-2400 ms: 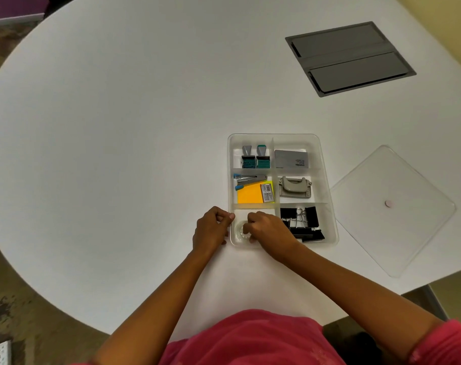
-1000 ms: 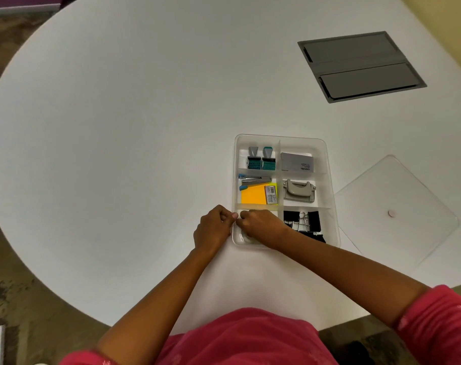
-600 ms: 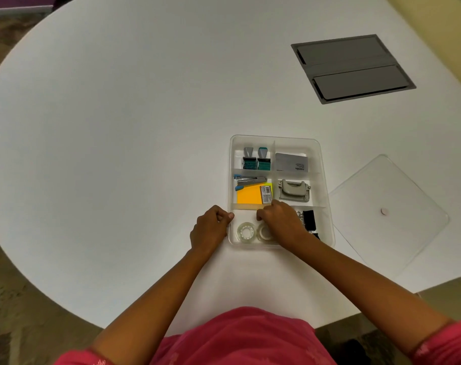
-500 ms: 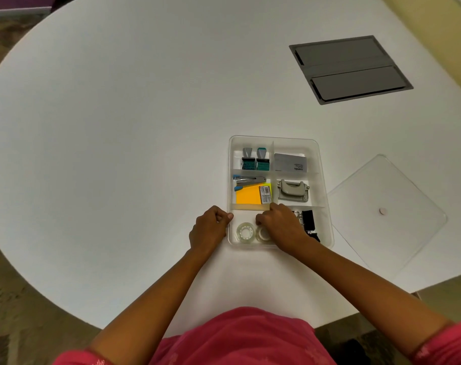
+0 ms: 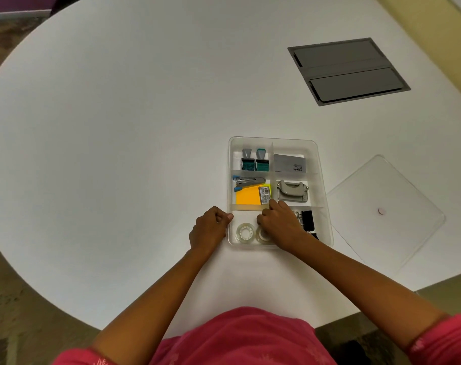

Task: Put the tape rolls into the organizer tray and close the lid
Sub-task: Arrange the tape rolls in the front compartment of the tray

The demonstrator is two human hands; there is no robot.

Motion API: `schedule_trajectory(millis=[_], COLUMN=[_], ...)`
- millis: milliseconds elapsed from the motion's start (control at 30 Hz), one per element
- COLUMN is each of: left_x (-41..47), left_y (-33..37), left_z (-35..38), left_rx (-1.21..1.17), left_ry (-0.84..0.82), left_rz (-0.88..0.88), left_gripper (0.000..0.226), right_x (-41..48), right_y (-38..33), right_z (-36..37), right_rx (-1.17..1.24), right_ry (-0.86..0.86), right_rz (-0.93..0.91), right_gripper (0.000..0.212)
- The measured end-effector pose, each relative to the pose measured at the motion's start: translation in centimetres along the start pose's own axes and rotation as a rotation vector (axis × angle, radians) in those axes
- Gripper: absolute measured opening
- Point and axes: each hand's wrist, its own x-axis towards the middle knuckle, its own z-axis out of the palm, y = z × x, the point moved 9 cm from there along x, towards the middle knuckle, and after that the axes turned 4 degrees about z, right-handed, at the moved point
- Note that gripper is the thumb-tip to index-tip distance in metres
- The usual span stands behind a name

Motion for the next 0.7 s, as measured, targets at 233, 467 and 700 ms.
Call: schedule_trajectory(millis=[233, 467, 700], left_x=[0.0, -0.1, -0.2], left_y=[0.2, 0.1, 0.0], left_z=[-0.1, -0.1, -0.1], left_rx=[-0.017, -0.031, -0.042], left_ry=[0.001, 0.007, 0.011], left_rz=[-0.002, -0.004, -0.004], left_gripper=[0.027, 0.03, 0.028], right_x=[-0.1, -0.1, -0.7], right_y=[-0.6, -0.8, -0.1], right_z=[-0.5, -1.1, -2.2], right_rx=[-0.113, -0.17, -0.062], right_ry=[-0.008, 0.026, 0.111], right_rz=[-0.005, 0.006, 0.102], right_gripper=[0.004, 0.02, 0.018])
